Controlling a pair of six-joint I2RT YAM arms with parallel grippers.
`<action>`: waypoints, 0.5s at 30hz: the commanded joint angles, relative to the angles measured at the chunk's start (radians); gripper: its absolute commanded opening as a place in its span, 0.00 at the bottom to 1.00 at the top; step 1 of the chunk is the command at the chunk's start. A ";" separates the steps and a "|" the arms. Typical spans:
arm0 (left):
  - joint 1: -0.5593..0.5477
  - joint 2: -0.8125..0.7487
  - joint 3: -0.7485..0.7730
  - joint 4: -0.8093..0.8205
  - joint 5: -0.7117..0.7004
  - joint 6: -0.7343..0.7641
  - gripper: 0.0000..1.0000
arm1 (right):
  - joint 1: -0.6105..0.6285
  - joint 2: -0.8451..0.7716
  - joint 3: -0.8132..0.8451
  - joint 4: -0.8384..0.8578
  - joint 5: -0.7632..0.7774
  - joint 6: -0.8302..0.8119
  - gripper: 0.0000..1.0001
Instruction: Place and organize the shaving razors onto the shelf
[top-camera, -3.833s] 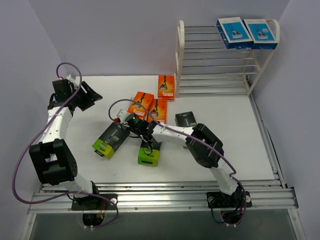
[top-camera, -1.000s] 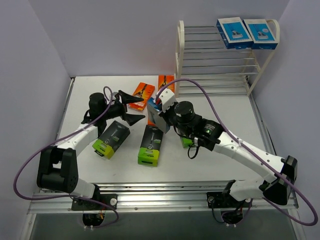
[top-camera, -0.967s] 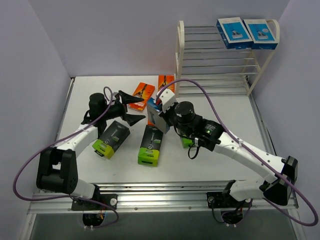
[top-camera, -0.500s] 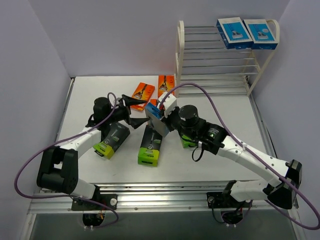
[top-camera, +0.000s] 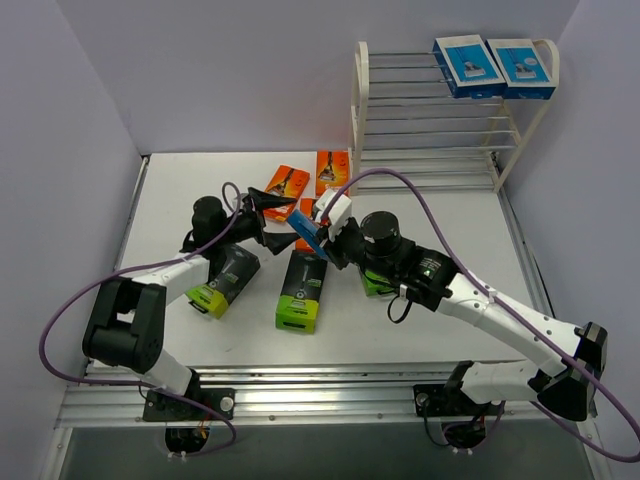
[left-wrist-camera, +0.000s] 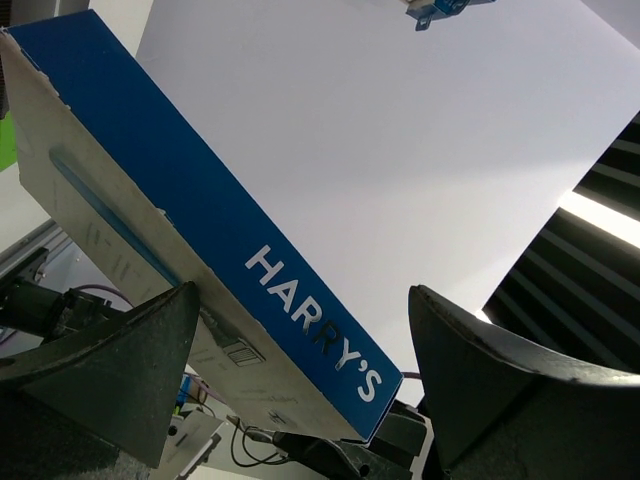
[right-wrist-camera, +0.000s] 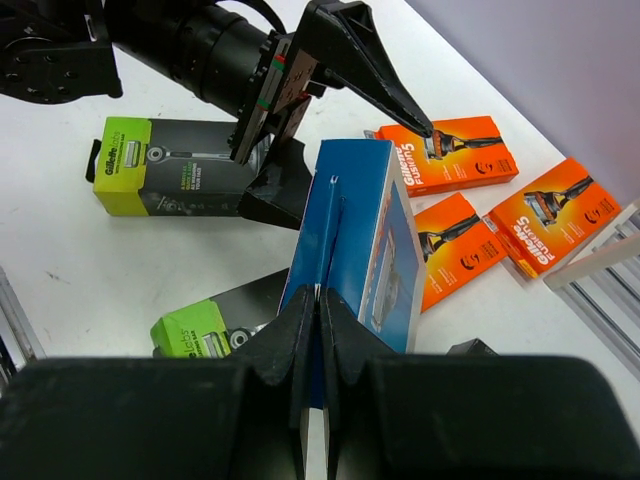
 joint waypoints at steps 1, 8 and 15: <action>-0.007 0.002 0.008 0.124 0.036 0.015 0.94 | -0.003 -0.016 0.005 0.046 -0.043 -0.005 0.00; -0.007 0.015 -0.017 0.134 0.120 0.077 0.94 | -0.004 0.020 0.029 0.024 -0.086 -0.014 0.00; -0.001 0.001 -0.014 0.024 0.222 0.190 0.94 | -0.003 0.060 0.076 -0.035 -0.126 -0.041 0.00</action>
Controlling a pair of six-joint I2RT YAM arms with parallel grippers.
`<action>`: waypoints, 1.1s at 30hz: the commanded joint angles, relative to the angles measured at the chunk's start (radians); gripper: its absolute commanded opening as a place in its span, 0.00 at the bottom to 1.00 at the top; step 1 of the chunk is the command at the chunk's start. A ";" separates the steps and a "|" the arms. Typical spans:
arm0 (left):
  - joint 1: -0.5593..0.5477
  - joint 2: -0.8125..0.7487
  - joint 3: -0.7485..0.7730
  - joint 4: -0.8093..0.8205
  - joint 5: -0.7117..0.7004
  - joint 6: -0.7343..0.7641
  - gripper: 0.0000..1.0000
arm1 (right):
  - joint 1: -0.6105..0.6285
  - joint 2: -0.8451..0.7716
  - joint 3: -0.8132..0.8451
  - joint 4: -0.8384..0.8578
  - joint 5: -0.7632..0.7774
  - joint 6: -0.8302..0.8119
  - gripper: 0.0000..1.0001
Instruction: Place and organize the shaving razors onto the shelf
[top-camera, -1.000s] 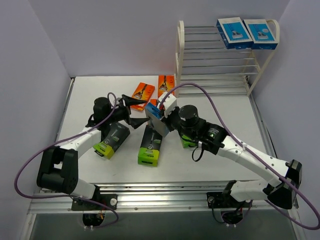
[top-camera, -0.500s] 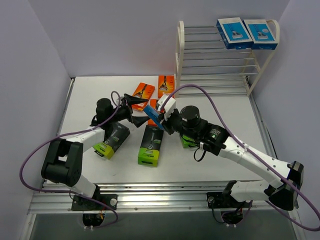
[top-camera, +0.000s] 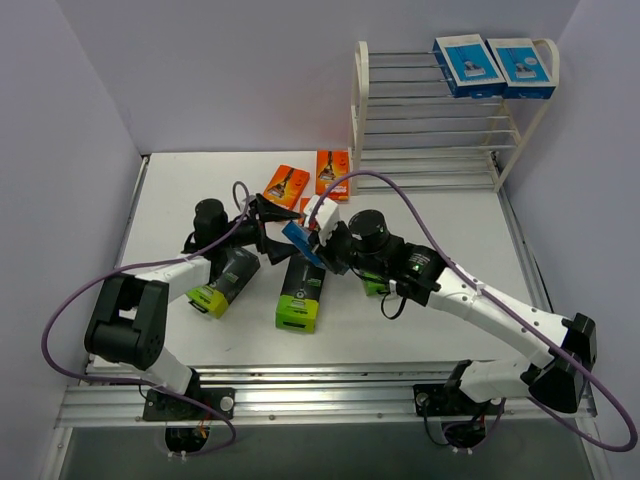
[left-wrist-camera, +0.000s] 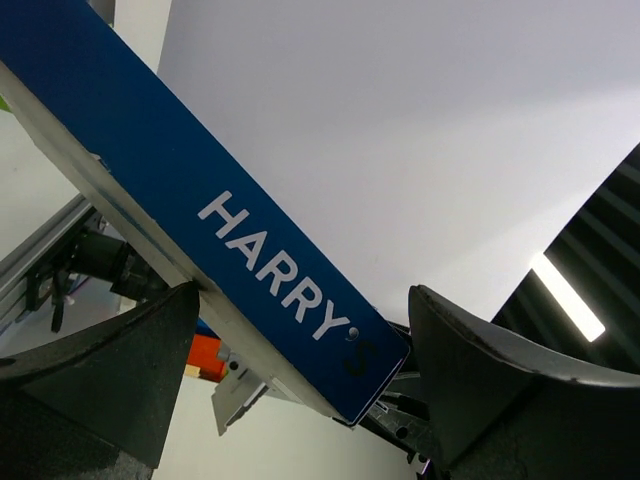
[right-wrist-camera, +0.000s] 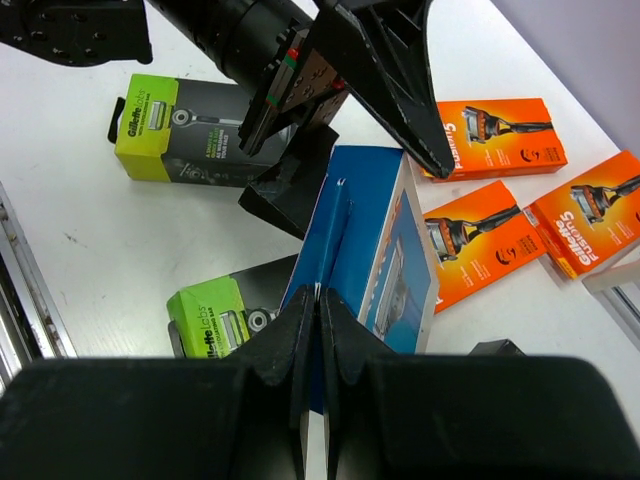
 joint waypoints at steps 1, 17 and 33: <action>0.001 -0.027 0.009 -0.055 0.080 0.110 0.94 | -0.004 0.012 0.063 0.001 -0.055 -0.026 0.00; 0.010 -0.047 -0.029 -0.190 0.130 0.291 0.74 | -0.004 0.012 0.065 0.016 -0.034 -0.043 0.00; 0.024 -0.049 -0.005 -0.119 0.146 0.277 0.13 | -0.004 -0.003 0.037 0.039 0.050 -0.031 0.35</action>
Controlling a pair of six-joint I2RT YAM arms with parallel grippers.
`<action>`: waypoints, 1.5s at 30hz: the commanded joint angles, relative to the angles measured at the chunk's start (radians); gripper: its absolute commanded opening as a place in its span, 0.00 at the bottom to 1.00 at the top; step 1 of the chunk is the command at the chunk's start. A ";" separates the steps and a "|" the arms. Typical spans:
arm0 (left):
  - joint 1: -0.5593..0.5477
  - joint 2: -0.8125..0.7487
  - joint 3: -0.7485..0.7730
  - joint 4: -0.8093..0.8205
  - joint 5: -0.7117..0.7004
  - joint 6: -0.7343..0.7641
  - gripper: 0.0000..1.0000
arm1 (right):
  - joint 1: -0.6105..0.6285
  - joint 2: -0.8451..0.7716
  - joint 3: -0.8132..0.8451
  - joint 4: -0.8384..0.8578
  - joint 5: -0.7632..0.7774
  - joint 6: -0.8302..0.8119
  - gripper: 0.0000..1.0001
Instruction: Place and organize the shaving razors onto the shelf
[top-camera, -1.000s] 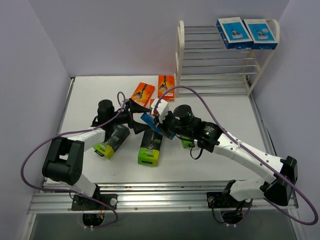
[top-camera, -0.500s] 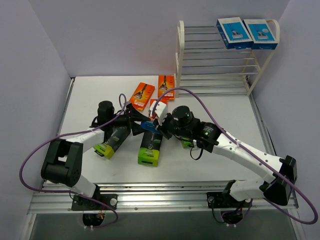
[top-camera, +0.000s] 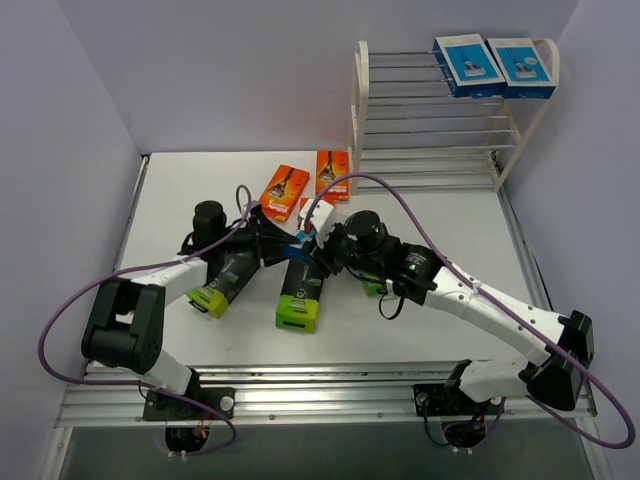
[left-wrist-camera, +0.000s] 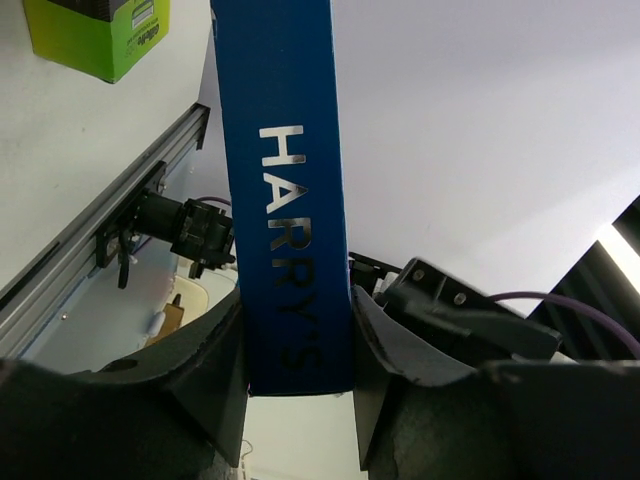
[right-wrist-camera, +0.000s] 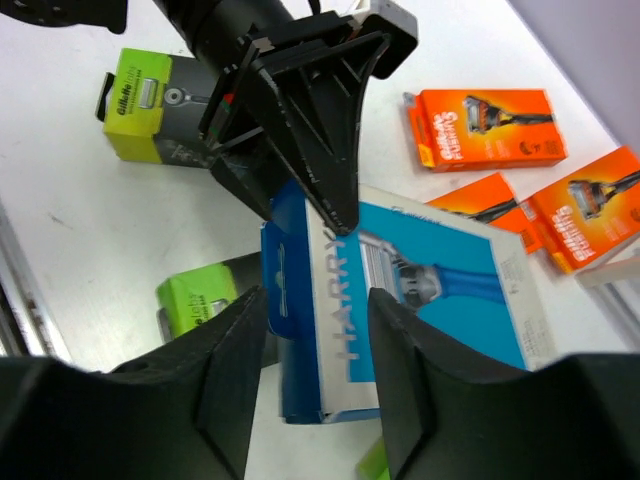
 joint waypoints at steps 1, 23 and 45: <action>0.010 -0.021 0.010 0.064 0.016 0.049 0.10 | -0.005 -0.029 0.032 0.086 0.056 0.004 0.43; 0.123 -0.251 0.217 -0.387 -0.225 0.540 0.02 | -0.028 -0.173 -0.086 0.196 0.395 0.601 0.68; 0.019 -0.414 0.143 -0.151 -0.503 0.467 0.02 | -0.128 -0.238 -0.491 0.845 0.271 1.313 0.71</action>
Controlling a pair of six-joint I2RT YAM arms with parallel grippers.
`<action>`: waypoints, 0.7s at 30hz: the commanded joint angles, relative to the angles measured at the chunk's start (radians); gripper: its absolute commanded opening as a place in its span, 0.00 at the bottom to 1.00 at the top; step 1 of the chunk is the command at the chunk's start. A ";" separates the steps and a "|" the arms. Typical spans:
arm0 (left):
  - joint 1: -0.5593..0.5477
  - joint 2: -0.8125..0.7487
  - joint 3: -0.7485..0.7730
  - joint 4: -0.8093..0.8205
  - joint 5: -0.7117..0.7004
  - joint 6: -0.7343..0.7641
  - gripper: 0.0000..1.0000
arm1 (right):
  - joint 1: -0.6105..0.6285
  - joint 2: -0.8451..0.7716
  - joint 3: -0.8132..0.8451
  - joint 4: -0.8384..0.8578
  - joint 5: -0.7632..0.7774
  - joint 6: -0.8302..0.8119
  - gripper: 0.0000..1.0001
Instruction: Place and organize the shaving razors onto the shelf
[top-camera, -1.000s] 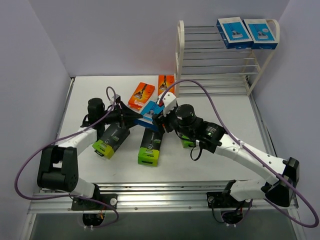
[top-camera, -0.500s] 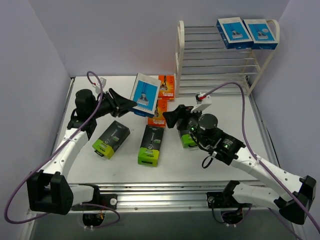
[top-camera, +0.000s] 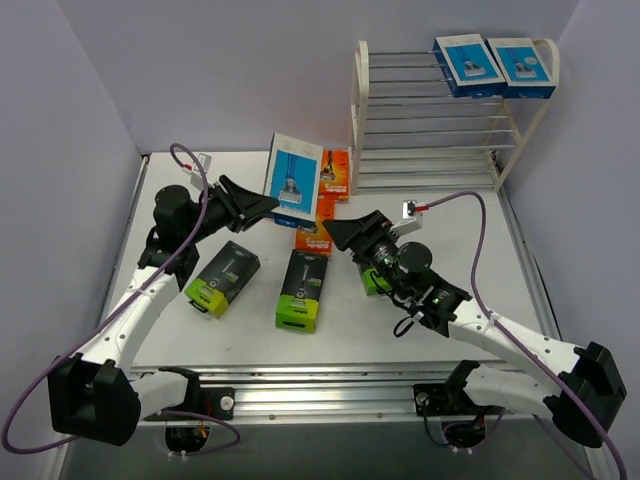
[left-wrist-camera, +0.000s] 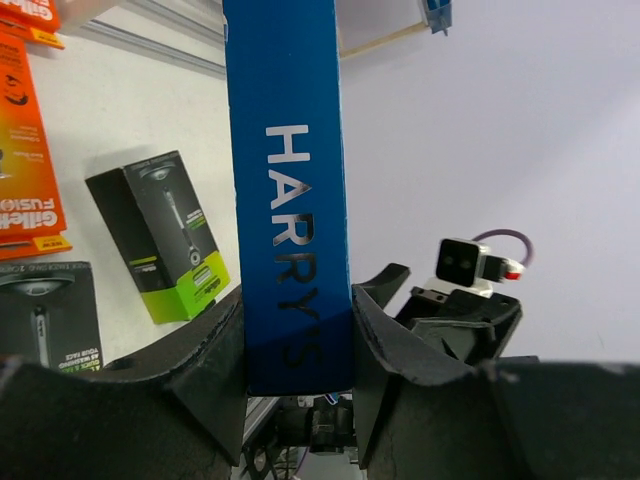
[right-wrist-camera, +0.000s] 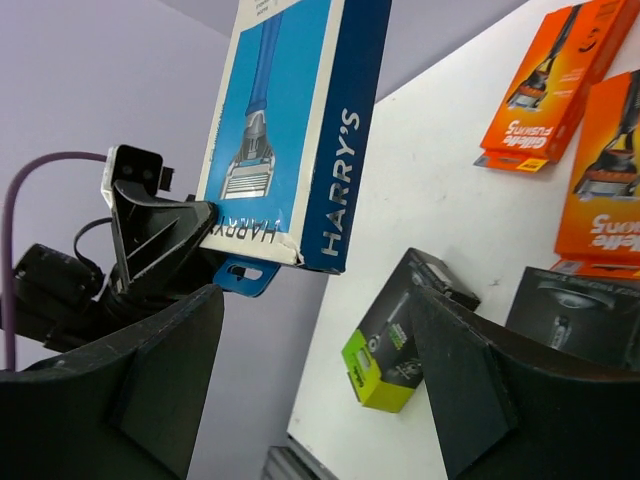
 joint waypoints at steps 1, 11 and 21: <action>-0.004 -0.046 -0.035 0.259 0.004 -0.092 0.02 | -0.009 0.023 -0.015 0.208 -0.033 0.108 0.71; -0.009 -0.005 -0.130 0.537 0.061 -0.302 0.02 | -0.009 0.099 -0.010 0.347 -0.062 0.180 0.73; -0.035 -0.028 -0.173 0.582 0.024 -0.318 0.02 | -0.003 0.130 0.002 0.397 -0.062 0.182 0.71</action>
